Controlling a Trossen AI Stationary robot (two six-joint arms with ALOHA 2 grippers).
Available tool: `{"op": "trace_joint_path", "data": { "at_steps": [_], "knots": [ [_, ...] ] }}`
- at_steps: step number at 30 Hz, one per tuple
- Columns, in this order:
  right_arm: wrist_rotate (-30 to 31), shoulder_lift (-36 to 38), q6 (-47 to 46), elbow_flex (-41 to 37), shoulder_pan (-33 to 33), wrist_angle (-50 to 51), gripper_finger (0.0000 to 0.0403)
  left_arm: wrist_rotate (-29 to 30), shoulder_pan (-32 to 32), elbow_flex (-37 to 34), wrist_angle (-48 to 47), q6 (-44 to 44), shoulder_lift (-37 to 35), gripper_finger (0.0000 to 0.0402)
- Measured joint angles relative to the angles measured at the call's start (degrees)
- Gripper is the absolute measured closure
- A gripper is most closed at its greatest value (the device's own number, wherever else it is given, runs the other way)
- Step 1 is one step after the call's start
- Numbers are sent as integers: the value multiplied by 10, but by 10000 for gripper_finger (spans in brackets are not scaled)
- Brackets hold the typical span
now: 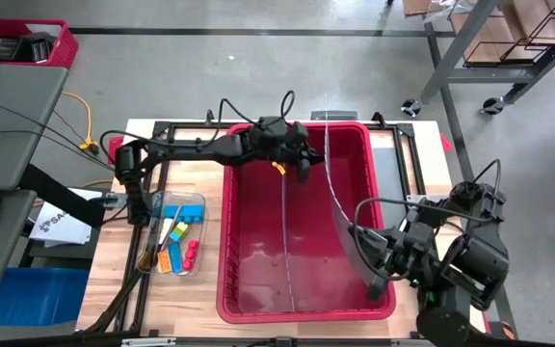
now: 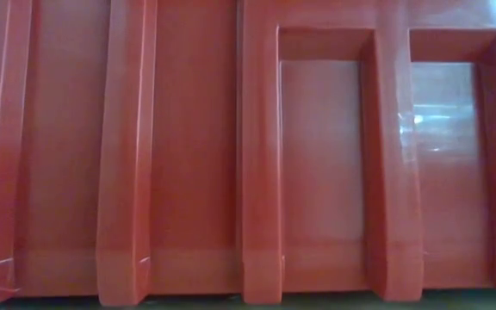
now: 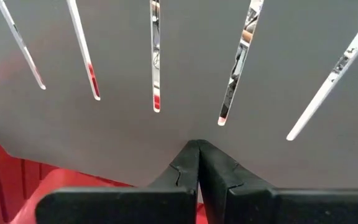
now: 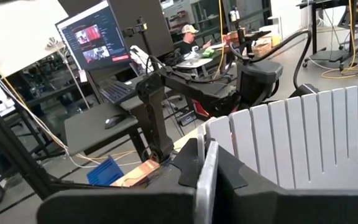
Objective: Sort Items/Unsort Items
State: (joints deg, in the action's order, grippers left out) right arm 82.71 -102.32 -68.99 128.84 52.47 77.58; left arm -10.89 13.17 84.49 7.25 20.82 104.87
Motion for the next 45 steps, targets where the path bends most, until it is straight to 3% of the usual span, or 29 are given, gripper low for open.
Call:
{"op": "trace_joint_path", "data": {
  "at_steps": [35, 45],
  "knots": [
    [43, 0, 16, 11, -7, -52, 403, -4, 10, -2, -39, -19, -25, 402],
    [22, 0, 49, 16, -4, -55, 403, 27, -2, -2, -41, -55, -16, 402]
  ]
}}
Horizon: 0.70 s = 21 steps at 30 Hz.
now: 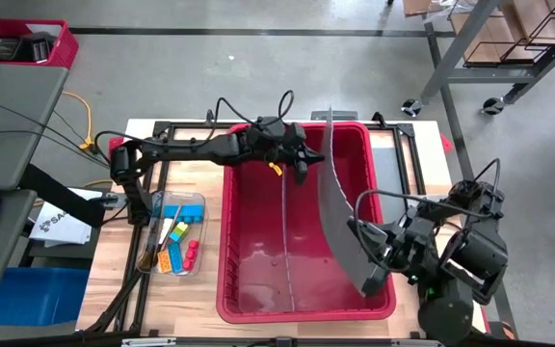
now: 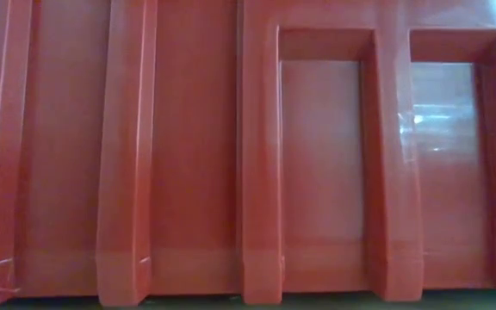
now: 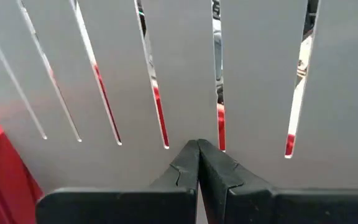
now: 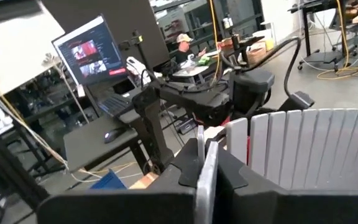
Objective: Sort Items/Unsort Items
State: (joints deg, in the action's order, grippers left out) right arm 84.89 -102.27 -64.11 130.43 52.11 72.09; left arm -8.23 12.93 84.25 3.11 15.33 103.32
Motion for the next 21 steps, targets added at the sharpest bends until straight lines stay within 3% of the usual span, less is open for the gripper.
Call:
{"op": "trace_joint_path", "data": {
  "at_steps": [5, 16, 21],
  "knots": [
    [-15, 13, 35, 0, 7, -1, 403, -2, -8, 0, 6, 4, 23, 402],
    [-40, 18, 76, 0, 9, 10, 403, 5, -14, -1, -97, -26, 36, 402],
    [-50, 18, 78, 0, 9, 27, 403, 25, -13, -1, -89, -39, 38, 402]
  ]
}}
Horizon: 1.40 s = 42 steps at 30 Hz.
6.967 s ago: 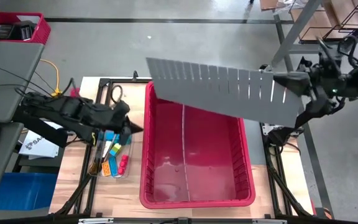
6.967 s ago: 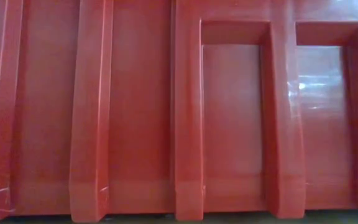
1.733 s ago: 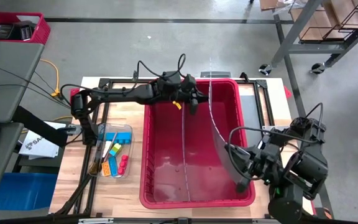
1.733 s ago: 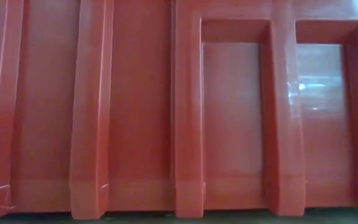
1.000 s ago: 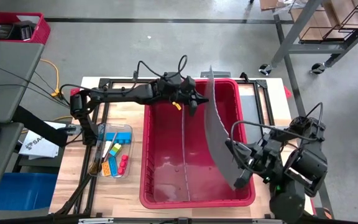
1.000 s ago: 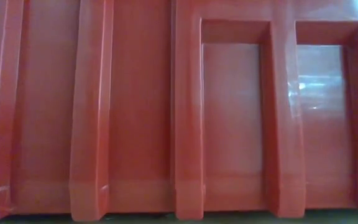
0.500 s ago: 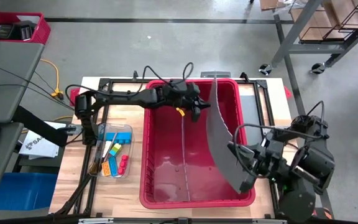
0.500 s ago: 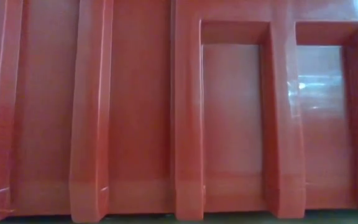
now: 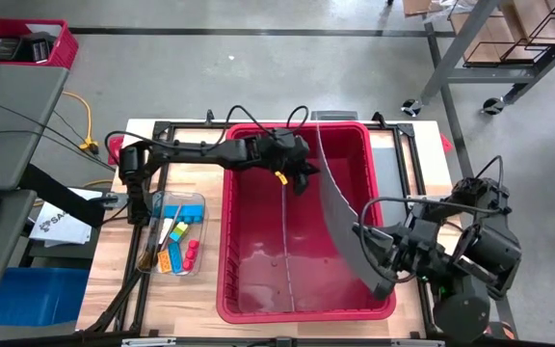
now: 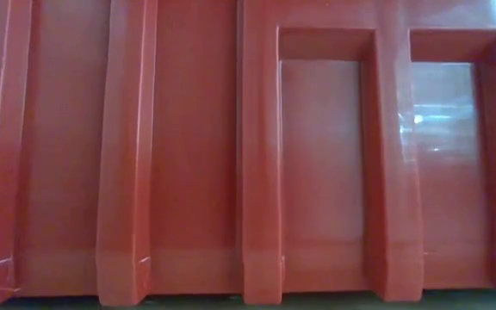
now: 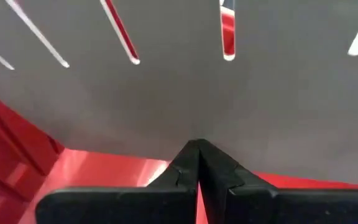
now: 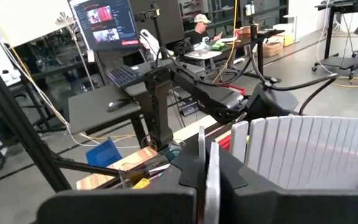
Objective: Sort Items/Unsort Items
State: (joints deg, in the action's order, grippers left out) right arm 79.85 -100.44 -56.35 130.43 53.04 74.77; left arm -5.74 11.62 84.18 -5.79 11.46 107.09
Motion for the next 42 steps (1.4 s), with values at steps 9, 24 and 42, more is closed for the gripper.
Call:
{"op": "trace_joint_path", "data": {
  "at_steps": [9, 24, 42],
  "knots": [
    [-23, 5, -29, 0, -1, 15, 403, 0, 5, 0, 44, 12, 31, 402],
    [-142, 1, -228, -8, -20, 154, 403, -27, 20, -1, 50, 19, 36, 402],
    [-106, -8, -352, -72, -6, 153, 403, -35, 66, 24, 30, -2, 7, 402]
  ]
}}
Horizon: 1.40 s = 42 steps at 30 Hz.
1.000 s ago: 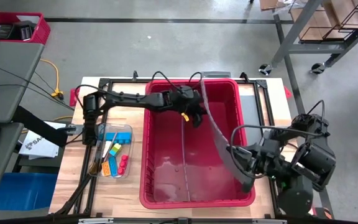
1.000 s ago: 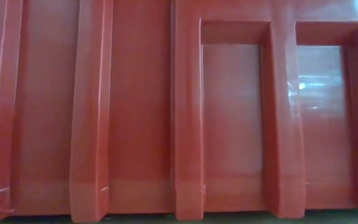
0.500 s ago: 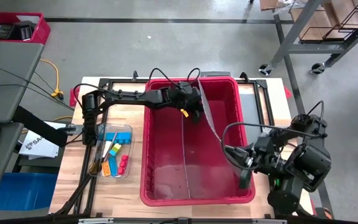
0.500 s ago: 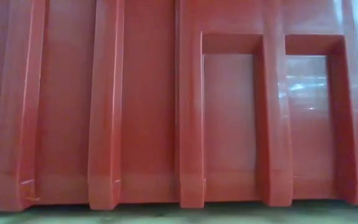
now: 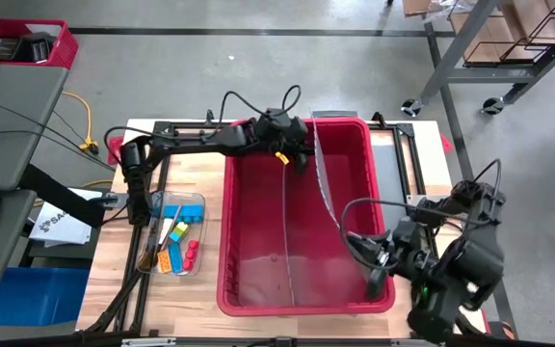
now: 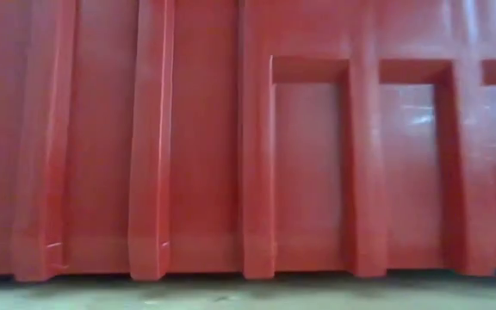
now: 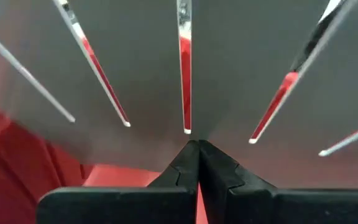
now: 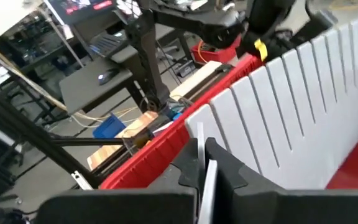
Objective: Sort Items/Unsort Items
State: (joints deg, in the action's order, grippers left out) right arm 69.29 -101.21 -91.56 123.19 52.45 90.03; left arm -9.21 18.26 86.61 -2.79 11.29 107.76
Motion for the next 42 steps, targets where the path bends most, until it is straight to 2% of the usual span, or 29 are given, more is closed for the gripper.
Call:
{"op": "trace_joint_path", "data": {
  "at_steps": [6, 9, 14, 20, 23, 25, 29, 34, 38, 42],
  "knots": [
    [12, 32, -155, -108, 7, -3, 403, 0, -5, 0, 6, 5, 1, 402],
    [22, 65, -185, -153, 11, -5, 403, -1, -11, 0, 7, 6, 1, 401],
    [73, 127, -185, -207, 33, -3, 403, 18, -17, 7, 8, 6, 0, 401],
    [97, 138, -191, -250, 32, -3, 403, 36, -21, 7, 10, 9, 2, 401],
    [64, 135, -178, -246, 31, 0, 403, 45, -27, 6, 6, 21, 3, 401],
    [65, 130, -175, -241, 34, -3, 403, 60, -33, 5, 4, 20, 3, 401],
    [79, 127, -113, -217, 43, -41, 403, 68, -45, 6, 11, 20, 10, 401],
    [55, 120, 12, -206, 42, -140, 403, 65, -51, 5, 35, 32, 22, 401],
    [81, 122, 95, -204, 42, -197, 403, 77, -53, 7, 76, 40, 22, 402],
    [91, 123, 162, -198, 42, -224, 403, 79, -57, 7, 75, 40, 30, 402]
  ]
}}
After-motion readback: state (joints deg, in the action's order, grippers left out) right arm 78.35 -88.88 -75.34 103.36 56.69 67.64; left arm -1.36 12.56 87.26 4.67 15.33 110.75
